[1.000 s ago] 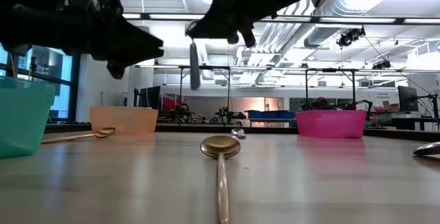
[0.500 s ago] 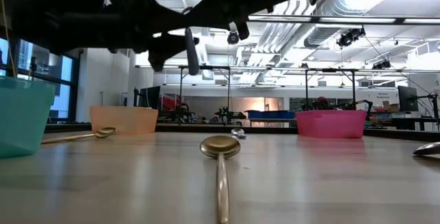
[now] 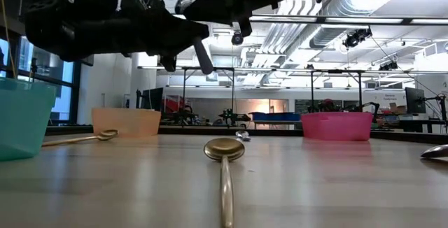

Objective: Sort silverware by color (type)
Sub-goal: Put the purple spoon into the orange bin

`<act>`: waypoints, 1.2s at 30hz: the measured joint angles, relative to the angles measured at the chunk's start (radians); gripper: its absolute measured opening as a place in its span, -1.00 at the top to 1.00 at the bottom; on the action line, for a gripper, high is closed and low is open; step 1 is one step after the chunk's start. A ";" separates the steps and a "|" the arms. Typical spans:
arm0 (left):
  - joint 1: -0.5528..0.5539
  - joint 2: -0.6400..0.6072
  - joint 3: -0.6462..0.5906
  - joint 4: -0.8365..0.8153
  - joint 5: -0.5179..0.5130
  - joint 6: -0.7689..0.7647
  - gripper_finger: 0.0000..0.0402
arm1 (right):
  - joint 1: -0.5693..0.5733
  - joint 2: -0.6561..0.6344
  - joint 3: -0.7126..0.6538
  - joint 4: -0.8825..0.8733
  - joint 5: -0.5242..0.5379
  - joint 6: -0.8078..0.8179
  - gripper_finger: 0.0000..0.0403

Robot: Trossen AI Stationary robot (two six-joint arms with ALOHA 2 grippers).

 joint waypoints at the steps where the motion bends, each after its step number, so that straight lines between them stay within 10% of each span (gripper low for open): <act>1: 0.009 -0.010 0.000 -0.015 0.010 -0.001 0.88 | -0.001 0.000 0.000 0.000 0.007 0.002 0.99; 10: 0.153 -0.288 0.001 -0.508 0.023 -0.034 0.89 | -0.003 -0.115 -0.001 -0.193 0.137 -0.022 0.58; 19: 0.431 -0.634 0.238 -1.583 -0.031 0.017 0.89 | 0.033 -0.261 -0.001 -0.530 0.278 -0.019 0.70; 25: 0.665 -0.567 0.473 -1.994 -0.033 0.140 0.89 | 0.066 -0.263 -0.002 -0.582 0.317 -0.012 0.95; 36: 0.896 -0.220 0.525 -2.010 0.072 0.279 0.89 | 0.079 -0.262 -0.032 -0.811 0.348 0.106 0.99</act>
